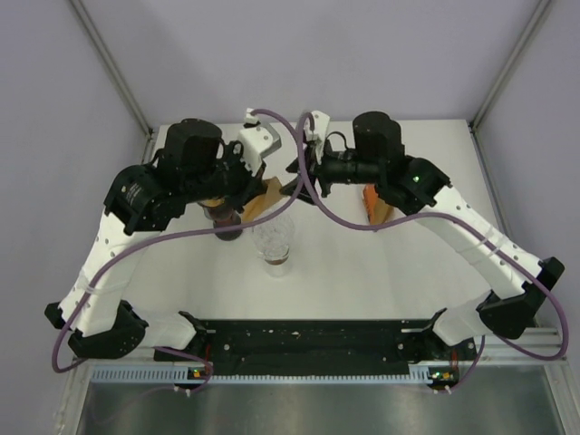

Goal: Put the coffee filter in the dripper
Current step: Adjust the coffee filter at the center of the board.

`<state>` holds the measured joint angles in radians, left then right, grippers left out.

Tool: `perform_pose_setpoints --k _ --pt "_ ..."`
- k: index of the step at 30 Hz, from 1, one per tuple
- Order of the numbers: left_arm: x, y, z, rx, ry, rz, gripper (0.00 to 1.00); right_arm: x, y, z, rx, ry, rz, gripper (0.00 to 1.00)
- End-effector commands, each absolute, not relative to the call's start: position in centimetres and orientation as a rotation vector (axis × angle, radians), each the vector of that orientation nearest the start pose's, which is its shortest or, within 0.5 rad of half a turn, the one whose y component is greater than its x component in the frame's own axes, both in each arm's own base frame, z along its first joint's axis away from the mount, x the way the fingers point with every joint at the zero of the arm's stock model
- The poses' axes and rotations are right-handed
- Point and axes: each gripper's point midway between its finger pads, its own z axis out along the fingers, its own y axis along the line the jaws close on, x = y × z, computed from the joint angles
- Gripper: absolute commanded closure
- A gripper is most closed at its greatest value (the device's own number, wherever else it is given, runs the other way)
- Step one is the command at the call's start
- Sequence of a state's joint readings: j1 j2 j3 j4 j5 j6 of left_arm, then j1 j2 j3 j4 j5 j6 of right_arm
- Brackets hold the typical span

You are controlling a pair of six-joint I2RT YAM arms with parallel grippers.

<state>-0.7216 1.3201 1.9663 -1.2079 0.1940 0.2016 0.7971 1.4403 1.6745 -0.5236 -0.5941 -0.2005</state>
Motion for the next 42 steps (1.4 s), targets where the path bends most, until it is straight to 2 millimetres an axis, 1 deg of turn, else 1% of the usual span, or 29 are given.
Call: perform_pose_setpoints --k 1,3,4,6,7,8,10,13,16,18,21,23,28,33,38,40,42 --pt "25.5 -18.6 42.6 0.704 1.892 -0.341 1.00 27.6 32.4 44.6 -0.844 1.429 0.703 0.44" --pt "26.5 -17.6 43.1 0.589 1.901 -0.299 1.00 27.9 31.8 45.9 -0.754 1.403 0.712 0.43" --pt "27.0 -17.0 43.3 0.539 1.901 -0.278 1.00 27.7 31.8 46.6 -0.718 1.384 0.734 0.44" --pt "28.2 -15.8 44.2 0.407 1.890 -0.227 1.00 26.8 32.8 47.5 -0.646 1.353 0.799 0.46" --pt "28.6 -15.0 44.6 0.344 1.885 -0.199 1.00 26.3 33.5 47.6 -0.626 1.340 0.808 0.46" --pt "28.9 -14.6 44.9 0.297 1.880 -0.186 1.00 25.5 34.6 47.7 -0.613 1.323 0.820 0.45" --pt "29.2 -13.9 45.5 0.223 1.868 -0.181 1.00 24.8 36.5 47.8 -0.563 1.299 0.849 0.44" --pt "29.7 -13.4 45.8 0.142 1.865 -0.182 1.00 24.4 38.9 47.2 -0.489 1.278 0.947 0.44" --pt "30.0 -12.7 45.7 0.087 1.868 -0.158 1.00 24.1 41.3 47.8 -0.467 1.251 0.998 0.44" --pt "30.1 -12.4 45.7 0.071 1.867 -0.148 1.00 24.2 42.4 48.0 -0.459 1.234 1.014 0.43" --pt "30.1 -12.5 45.7 0.073 1.865 -0.154 1.00 24.4 43.5 48.2 -0.452 1.213 1.049 0.44" --pt "30.1 -12.4 45.6 0.071 1.867 -0.148 1.00 24.6 44.5 47.8 -0.464 1.218 1.060 0.45" --pt "30.1 -12.7 45.5 0.082 1.872 -0.159 1.00 25.9 45.8 46.9 -0.453 1.246 1.035 0.51" --pt "30.1 -12.2 45.6 0.073 1.866 -0.136 1.00 26.5 45.7 46.6 -0.435 1.249 1.019 0.52" --pt "30.1 -12.3 45.5 0.074 1.869 -0.134 1.00 27.0 45.8 46.4 -0.422 1.259 1.000 0.52" --pt "30.2 -12.3 45.6 0.074 1.868 -0.139 1.00 27.6 45.8 46.1 -0.411 1.272 0.962 0.52" --pt "30.2 -12.4 45.6 0.077 1.868 -0.143 1.00 28.6 46.0 45.3 -0.409 1.296 0.905 0.56"
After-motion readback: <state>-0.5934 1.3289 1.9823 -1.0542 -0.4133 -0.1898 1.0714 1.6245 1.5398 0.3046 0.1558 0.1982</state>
